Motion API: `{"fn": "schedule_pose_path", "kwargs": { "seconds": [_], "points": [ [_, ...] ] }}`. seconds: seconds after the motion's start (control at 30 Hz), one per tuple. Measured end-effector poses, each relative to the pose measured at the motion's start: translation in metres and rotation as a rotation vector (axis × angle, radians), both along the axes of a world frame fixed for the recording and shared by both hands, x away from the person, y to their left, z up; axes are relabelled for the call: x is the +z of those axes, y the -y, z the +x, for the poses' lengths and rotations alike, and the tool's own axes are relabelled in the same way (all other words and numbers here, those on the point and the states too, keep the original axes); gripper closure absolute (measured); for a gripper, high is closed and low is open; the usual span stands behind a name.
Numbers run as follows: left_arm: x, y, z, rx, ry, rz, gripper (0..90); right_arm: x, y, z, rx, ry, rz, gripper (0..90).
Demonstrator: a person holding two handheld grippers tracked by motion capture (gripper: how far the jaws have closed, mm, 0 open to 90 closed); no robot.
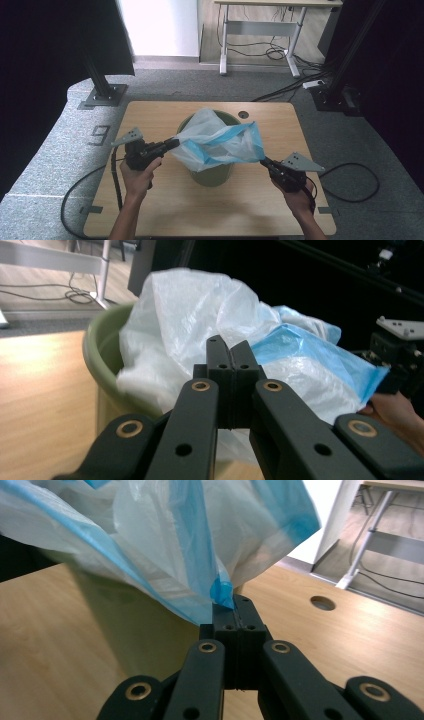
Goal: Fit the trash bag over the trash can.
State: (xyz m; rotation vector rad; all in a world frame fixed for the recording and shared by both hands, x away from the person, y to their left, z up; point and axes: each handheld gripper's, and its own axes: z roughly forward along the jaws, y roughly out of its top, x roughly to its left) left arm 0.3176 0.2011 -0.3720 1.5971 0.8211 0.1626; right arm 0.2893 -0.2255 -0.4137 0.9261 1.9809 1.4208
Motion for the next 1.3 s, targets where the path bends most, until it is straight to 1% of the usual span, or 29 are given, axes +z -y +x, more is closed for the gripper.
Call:
{"fn": "schedule_pose_path", "kwargs": {
  "seconds": [0.03, 0.07, 0.1, 0.13, 0.17, 0.23, 0.27, 0.3, 0.37, 0.43, 0.57, 0.63, 0.67, 0.7, 0.73, 0.77, 0.8, 0.83, 0.87, 0.9, 0.93, 0.97, 1.07, 1.17, 1.23, 1.3],
  "points": [
    [-0.003, -0.001, -0.003, -0.005, 0.0, 0.005, 89.9, -0.002, 0.0, -0.002, 0.005, -0.003, 0.005, 88.7],
    [-0.005, -0.001, -0.005, -0.006, -0.001, 0.013, 89.9, -0.007, 0.001, -0.006, 0.011, -0.011, 0.012, 88.7],
    [-0.011, -0.002, -0.007, -0.001, -0.006, 0.027, 89.9, -0.01, 0.002, -0.006, 0.017, -0.019, 0.018, 88.7],
    [-0.011, -0.002, -0.007, -0.001, -0.006, 0.027, 89.9, -0.013, 0.002, -0.006, 0.021, -0.033, 0.023, 88.7],
    [-0.014, -0.003, -0.007, 0.002, -0.01, 0.028, 89.9, -0.013, 0.002, -0.006, 0.021, -0.033, 0.023, 88.7],
    [-0.019, -0.005, -0.007, 0.005, -0.022, 0.024, 89.9, -0.023, 0.001, -0.006, 0.032, -0.058, 0.026, 88.6],
    [-0.021, -0.006, -0.006, 0.008, -0.025, 0.027, 89.9, -0.023, 0.001, -0.006, 0.032, -0.058, 0.026, 88.6],
    [-0.024, -0.008, -0.005, 0.016, -0.03, 0.033, 89.9, -0.028, 0.001, -0.004, 0.034, -0.072, 0.029, 88.7],
    [-0.025, -0.009, -0.004, 0.022, -0.032, 0.035, 89.9, -0.031, 0.001, -0.003, 0.031, -0.077, 0.029, 88.7],
    [-0.027, -0.011, -0.002, 0.03, -0.036, 0.042, 89.9, -0.037, 0.001, 0.0, 0.022, -0.103, 0.033, 88.7],
    [-0.031, -0.011, 0.0, 0.032, -0.043, 0.052, 89.8, -0.041, -0.001, 0.002, 0.026, -0.12, 0.03, 88.7],
    [-0.037, -0.012, 0.001, 0.037, -0.058, 0.069, 89.9, -0.045, -0.002, 0.003, 0.03, -0.134, 0.03, 88.7],
    [-0.037, -0.012, 0.001, 0.037, -0.058, 0.069, 89.9, -0.045, -0.002, 0.003, 0.03, -0.134, 0.03, 88.7],
    [-0.039, -0.012, 0.001, 0.041, -0.065, 0.069, 89.9, -0.048, -0.003, 0.003, 0.033, -0.144, 0.033, 88.7],
    [-0.041, -0.013, 0.002, 0.045, -0.07, 0.071, 89.9, -0.048, -0.003, 0.003, 0.033, -0.144, 0.033, 88.7],
    [-0.044, -0.015, 0.003, 0.055, -0.082, 0.066, 89.9, -0.051, -0.003, 0.005, 0.034, -0.155, 0.038, 88.7],
    [-0.044, -0.015, 0.003, 0.055, -0.082, 0.066, 89.9, -0.052, -0.003, 0.006, 0.037, -0.16, 0.042, 88.7],
    [-0.046, -0.018, 0.006, 0.067, -0.091, 0.061, 89.9, -0.053, -0.003, 0.007, 0.037, -0.164, 0.045, 88.7],
    [-0.046, -0.018, 0.006, 0.067, -0.091, 0.061, 89.9, -0.053, -0.003, 0.007, 0.037, -0.164, 0.045, 88.7],
    [-0.049, -0.02, 0.01, 0.082, -0.102, 0.06, 89.9, -0.054, -0.004, 0.009, 0.041, -0.172, 0.043, 88.7],
    [-0.049, -0.02, 0.01, 0.082, -0.102, 0.06, 89.9, -0.054, -0.004, 0.009, 0.041, -0.172, 0.043, 88.7],
    [-0.051, -0.022, 0.013, 0.094, -0.111, 0.057, 89.9, -0.056, -0.004, 0.013, 0.042, -0.181, 0.043, 88.7],
    [-0.052, -0.022, 0.014, 0.102, -0.114, 0.055, 89.9, -0.056, -0.004, 0.017, 0.036, -0.185, 0.043, 88.7],
    [-0.05, -0.021, 0.013, 0.116, -0.098, 0.061, 89.8, -0.057, -0.005, 0.023, 0.032, -0.193, 0.048, 88.7],
    [-0.049, -0.022, 0.013, 0.118, -0.095, 0.056, 89.8, -0.057, -0.006, 0.024, 0.032, -0.196, 0.044, 88.7],
    [-0.046, -0.022, 0.01, 0.115, -0.082, 0.058, 89.7, -0.057, -0.007, 0.025, 0.032, -0.199, 0.044, 88.7]
  ]
}}
